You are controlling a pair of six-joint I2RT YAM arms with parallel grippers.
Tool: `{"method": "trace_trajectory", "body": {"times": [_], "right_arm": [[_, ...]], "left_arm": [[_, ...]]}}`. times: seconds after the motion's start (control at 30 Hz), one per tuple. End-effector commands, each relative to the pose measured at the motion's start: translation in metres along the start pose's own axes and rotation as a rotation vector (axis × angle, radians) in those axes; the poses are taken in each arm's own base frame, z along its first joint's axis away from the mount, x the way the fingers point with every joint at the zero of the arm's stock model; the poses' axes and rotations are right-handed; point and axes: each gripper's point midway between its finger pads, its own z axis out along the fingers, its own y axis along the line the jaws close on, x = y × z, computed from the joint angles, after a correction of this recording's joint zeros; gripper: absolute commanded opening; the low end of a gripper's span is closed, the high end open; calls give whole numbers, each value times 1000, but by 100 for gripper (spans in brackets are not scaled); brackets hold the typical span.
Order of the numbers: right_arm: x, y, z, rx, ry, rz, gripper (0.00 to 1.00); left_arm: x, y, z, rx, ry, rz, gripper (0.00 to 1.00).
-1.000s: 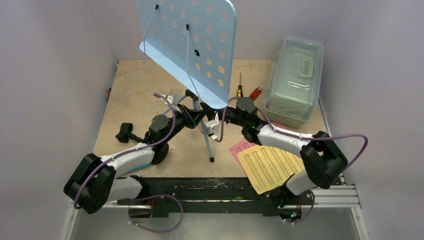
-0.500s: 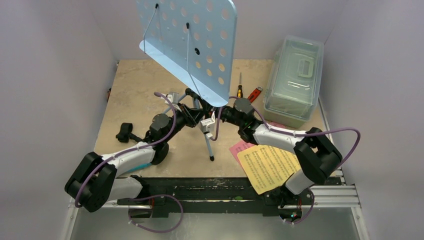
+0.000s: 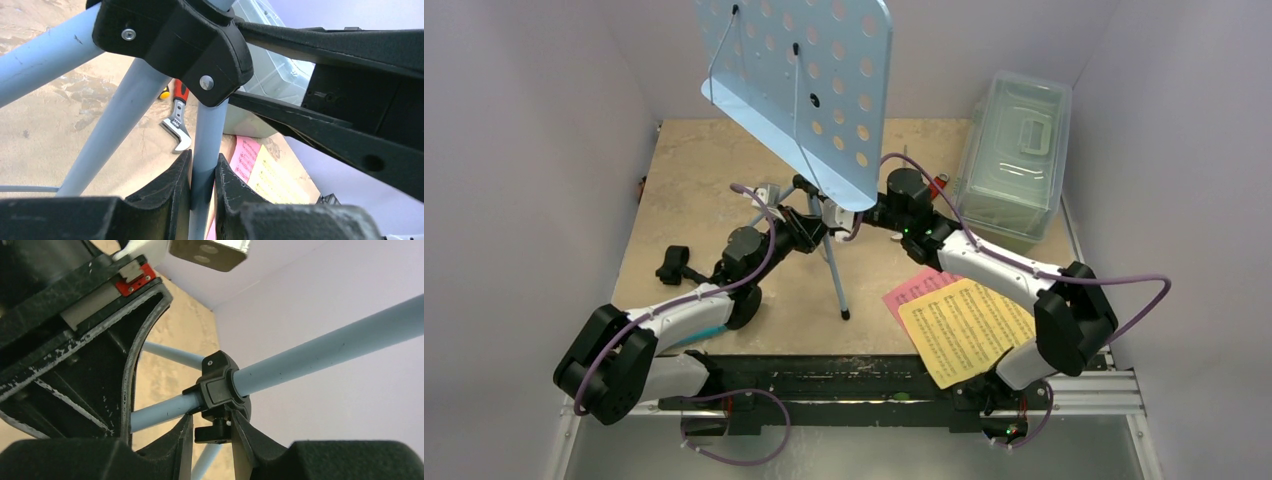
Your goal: Set up the instrument practice props
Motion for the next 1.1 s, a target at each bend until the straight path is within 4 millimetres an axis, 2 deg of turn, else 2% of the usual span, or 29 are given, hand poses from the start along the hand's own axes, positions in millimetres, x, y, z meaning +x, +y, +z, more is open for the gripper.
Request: {"method": "trace_trajectory", "body": {"times": [0.0, 0.17, 0.23, 0.37, 0.47, 0.6, 0.77, 1.07], "right_arm": [[-15, -5, -3, -35, 15, 324, 17], [-18, -7, -8, -55, -37, 464, 19], [-13, -9, -14, -21, -18, 425, 29], [-21, -11, -29, 69, -94, 260, 60], [-23, -10, -34, 89, -118, 140, 70], [-21, -13, -31, 106, -104, 48, 71], [-19, -14, -26, 131, -111, -79, 65], [6, -13, -11, 130, 1, -273, 57]], "left_arm": [[70, 54, -24, -213, 236, -83, 0], [69, 53, -26, -212, 228, -86, 0], [70, 55, -27, -221, 233, -82, 0], [69, 55, -28, -217, 226, -86, 0], [71, 55, -27, -219, 235, -86, 0], [72, 56, -27, -218, 231, -90, 0], [71, 55, -25, -216, 231, -91, 0], [71, 55, -23, -216, 238, -83, 0]]}}
